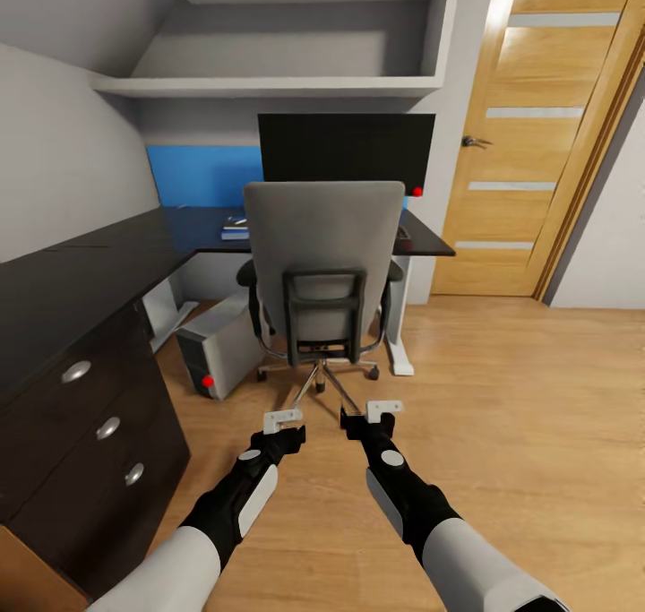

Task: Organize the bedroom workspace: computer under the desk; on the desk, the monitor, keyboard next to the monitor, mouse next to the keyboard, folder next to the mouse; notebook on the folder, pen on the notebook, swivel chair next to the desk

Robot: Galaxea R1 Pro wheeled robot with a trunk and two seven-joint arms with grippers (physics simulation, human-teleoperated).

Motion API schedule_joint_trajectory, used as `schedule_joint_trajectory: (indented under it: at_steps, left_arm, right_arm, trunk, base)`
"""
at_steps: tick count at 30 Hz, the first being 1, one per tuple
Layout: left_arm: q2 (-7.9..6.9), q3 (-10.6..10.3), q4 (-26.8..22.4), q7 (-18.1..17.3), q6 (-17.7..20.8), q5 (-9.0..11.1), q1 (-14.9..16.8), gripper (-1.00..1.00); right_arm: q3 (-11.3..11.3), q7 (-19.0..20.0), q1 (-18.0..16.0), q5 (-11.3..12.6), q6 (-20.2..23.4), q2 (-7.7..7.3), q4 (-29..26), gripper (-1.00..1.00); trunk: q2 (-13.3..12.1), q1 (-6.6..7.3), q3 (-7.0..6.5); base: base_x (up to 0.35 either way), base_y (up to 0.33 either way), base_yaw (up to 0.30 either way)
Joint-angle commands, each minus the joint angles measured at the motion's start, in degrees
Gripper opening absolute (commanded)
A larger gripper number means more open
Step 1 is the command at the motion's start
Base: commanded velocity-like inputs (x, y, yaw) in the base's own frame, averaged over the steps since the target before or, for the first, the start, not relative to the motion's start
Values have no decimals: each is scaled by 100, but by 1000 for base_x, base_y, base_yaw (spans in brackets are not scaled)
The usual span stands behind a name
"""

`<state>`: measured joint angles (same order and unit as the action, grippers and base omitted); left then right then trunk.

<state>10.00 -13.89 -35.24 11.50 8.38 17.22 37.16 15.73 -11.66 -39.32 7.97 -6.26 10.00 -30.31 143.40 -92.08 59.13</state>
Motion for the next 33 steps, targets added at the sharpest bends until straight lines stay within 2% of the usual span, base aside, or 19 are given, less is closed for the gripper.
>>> schedule_joint_trajectory:
  at_steps: [1,6,13,20,33]
  left_arm:
    - [0,-14,-9,39,24,36,2,100]
    - [0,-10,-16,34,24,36,2,100]
    - [0,22,-18,41,34,41,2,100]
    - [0,61,-25,52,41,60,2,100]
    - [0,76,-27,62,41,62,2,100]
  right_arm:
    - [27,-33,-5,61,-31,0,8,100]
    - [27,-34,-5,62,-32,0,4,100]
    - [18,-29,-5,56,-33,0,-1,100]
    - [18,-29,-5,56,-33,0,-1,100]
    - [26,-40,-5,56,-33,0,-1,100]
  trunk:
    - [2,5,5]
    - [2,5,5]
    - [-7,23,-150]
    - [-16,41,-305]
    - [-537,326,-538]
  base:
    - [-335,0,0]
    - [-336,0,0]
    - [-308,0,0]
    - [-26,0,0]
    - [-2,0,0]
